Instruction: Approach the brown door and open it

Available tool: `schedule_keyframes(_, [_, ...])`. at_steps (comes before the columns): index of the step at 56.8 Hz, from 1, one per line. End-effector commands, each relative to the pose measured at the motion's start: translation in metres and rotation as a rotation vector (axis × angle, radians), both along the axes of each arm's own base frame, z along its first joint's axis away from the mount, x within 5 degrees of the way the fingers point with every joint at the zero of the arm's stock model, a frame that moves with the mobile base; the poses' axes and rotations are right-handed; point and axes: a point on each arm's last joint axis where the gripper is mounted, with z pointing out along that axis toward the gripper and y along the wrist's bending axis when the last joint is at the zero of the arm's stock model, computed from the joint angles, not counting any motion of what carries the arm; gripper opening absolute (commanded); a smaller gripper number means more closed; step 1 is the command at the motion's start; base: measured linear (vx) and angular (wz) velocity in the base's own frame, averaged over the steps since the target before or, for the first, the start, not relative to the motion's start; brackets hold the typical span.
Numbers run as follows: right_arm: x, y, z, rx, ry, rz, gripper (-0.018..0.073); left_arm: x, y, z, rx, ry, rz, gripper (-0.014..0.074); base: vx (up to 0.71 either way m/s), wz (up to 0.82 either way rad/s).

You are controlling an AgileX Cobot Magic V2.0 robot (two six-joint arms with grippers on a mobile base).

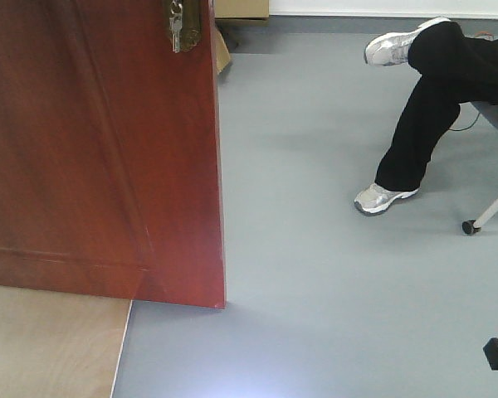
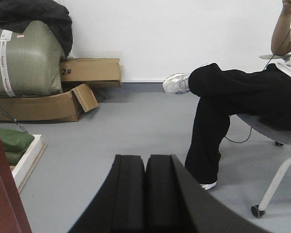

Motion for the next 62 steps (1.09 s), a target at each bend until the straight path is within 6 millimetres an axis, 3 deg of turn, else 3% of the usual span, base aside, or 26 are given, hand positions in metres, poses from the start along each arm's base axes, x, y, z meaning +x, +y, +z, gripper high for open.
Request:
schedule_keyframes(1, [0.001,0.0,0.005,-0.013,-0.079,-0.003,0.0,-0.039,-0.007,0.054,0.02,-0.148,-0.015,-0.0006,0.0,0.0])
schedule_keyframes(11, [0.001,0.0,0.005,-0.013,-0.079,-0.003,0.0,-0.073,-0.018,0.066,0.125,-0.135,-0.018,-0.0006,0.0,0.0])
schedule_keyframes(20, [0.001,0.0,0.005,-0.013,-0.079,-0.003,0.0,-0.108,-0.023,0.043,0.321,-0.102,-0.049,-0.0006,0.0,0.0])
schedule_keyframes(27, [0.001,0.0,0.005,-0.013,-0.079,-0.003,0.0,-0.146,-0.025,0.013,0.436,-0.101,-0.052,-0.0006,0.0,0.0])
schedule_keyframes(30, [0.001,0.0,0.005,-0.013,-0.079,-0.003,0.0,-0.164,-0.027,-0.004,0.409,-0.108,-0.059,-0.0006,0.0,0.0])
schedule_keyframes(31, [0.001,0.0,0.005,-0.013,-0.079,-0.003,0.0,-0.189,-0.027,-0.014,0.356,-0.144,-0.064,-0.0006,0.0,0.0])
schedule_keyframes(46, [0.001,0.0,0.005,-0.013,-0.079,-0.003,0.0,-0.29,-0.024,-0.098,0.223,-0.209,-0.076,-0.0006,0.0,0.0])
schedule_keyframes(55, [0.001,0.0,0.005,-0.013,-0.079,-0.003,0.0,-0.326,-0.023,-0.137,0.282,-0.283,-0.057,-0.0006,0.0,0.0])
schedule_keyframes(62, [0.001,0.0,0.005,-0.013,-0.079,-0.003,0.0,-0.335,-0.022,-0.162,0.232,-0.3,-0.054,-0.0006,0.0,0.0])
